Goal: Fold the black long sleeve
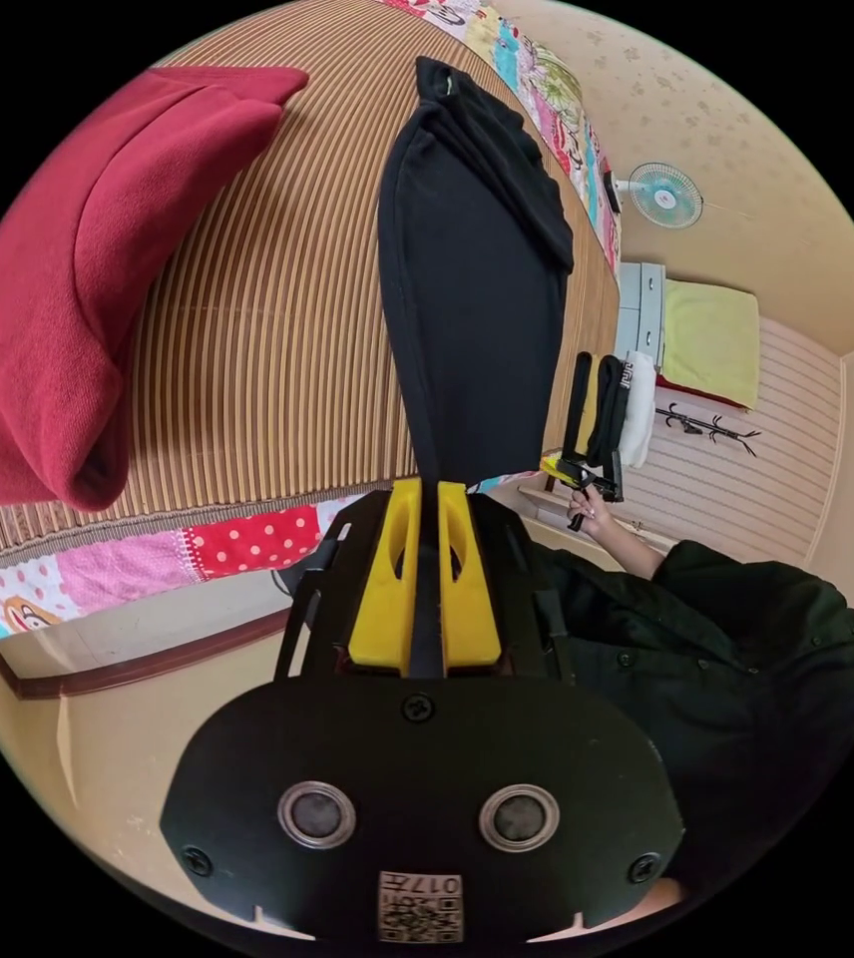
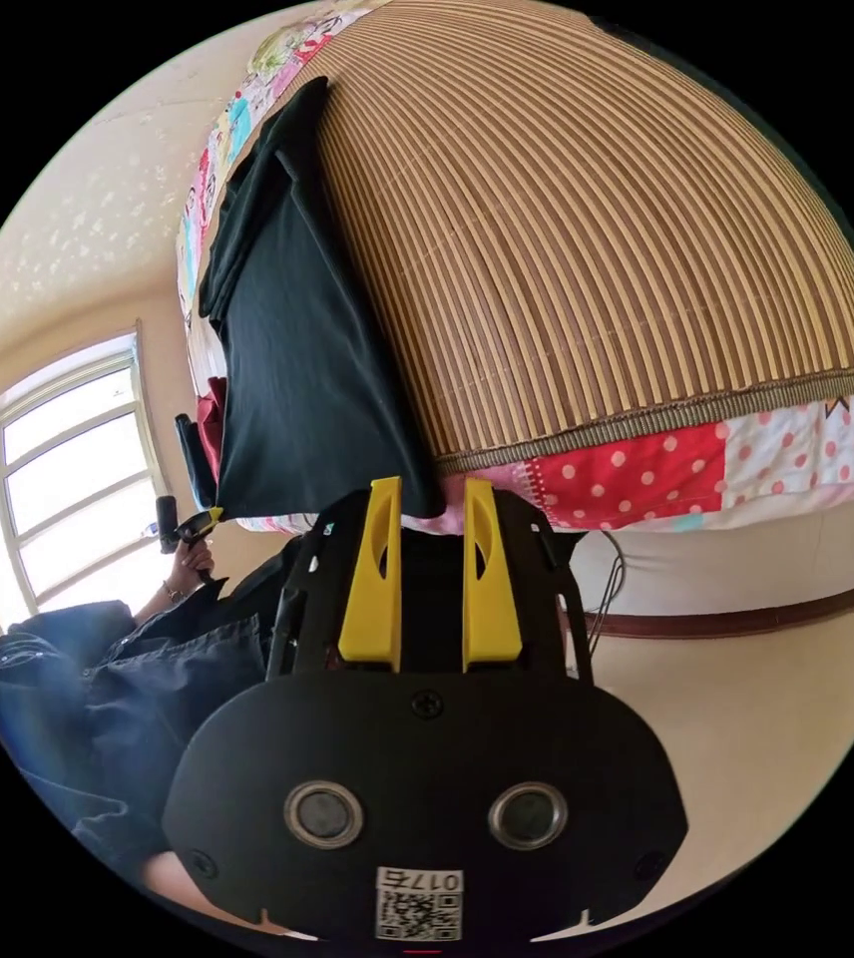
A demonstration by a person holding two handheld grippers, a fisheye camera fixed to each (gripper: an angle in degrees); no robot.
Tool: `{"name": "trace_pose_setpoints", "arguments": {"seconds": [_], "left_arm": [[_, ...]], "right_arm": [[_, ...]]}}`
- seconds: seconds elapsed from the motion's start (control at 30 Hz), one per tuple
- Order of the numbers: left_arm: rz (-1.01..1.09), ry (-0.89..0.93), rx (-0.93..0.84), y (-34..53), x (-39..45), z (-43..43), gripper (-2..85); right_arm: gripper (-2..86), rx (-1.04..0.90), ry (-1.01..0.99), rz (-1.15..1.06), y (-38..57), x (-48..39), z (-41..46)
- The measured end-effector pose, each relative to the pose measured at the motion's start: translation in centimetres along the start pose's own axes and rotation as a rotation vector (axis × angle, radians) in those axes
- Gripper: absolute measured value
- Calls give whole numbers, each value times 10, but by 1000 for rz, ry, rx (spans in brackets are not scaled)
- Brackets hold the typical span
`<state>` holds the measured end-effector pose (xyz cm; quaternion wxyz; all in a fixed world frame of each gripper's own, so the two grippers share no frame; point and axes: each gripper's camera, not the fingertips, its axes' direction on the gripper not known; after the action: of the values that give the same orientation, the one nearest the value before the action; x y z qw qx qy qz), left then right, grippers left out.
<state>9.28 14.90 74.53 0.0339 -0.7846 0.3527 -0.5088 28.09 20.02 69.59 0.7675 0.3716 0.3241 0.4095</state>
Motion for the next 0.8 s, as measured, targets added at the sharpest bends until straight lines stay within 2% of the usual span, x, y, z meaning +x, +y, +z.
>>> {"name": "trace_pose_setpoints", "arguments": {"seconds": [0.07, 0.2, 0.4, 0.53, 0.63, 0.7, 0.8], "left_arm": [[-3, 1, 4, 5, 1, -7, 29], [4, 40, 32, 18, 5, -35, 28], [18, 218, -4, 50, 8, -67, 26], [-68, 324, 4, 94, -12, -75, 23], [-214, 557, 178, 135, -47, -80, 23], [-256, 720, 350, 155, -61, -85, 24], [-224, 906, 513, 165, -58, -93, 24]], "right_arm": [[72, -61, -10, 16, 0, -9, 8], [43, -50, -17, 17, 12, -29, -15], [31, 8, -153, -24, 63, -59, -101], [28, 71, -286, 16, 123, -61, -161], [27, 316, -602, 131, 159, -43, -197], [26, 414, -670, 125, 160, -51, -213], [27, 493, -796, 90, 145, -71, -231]]}}
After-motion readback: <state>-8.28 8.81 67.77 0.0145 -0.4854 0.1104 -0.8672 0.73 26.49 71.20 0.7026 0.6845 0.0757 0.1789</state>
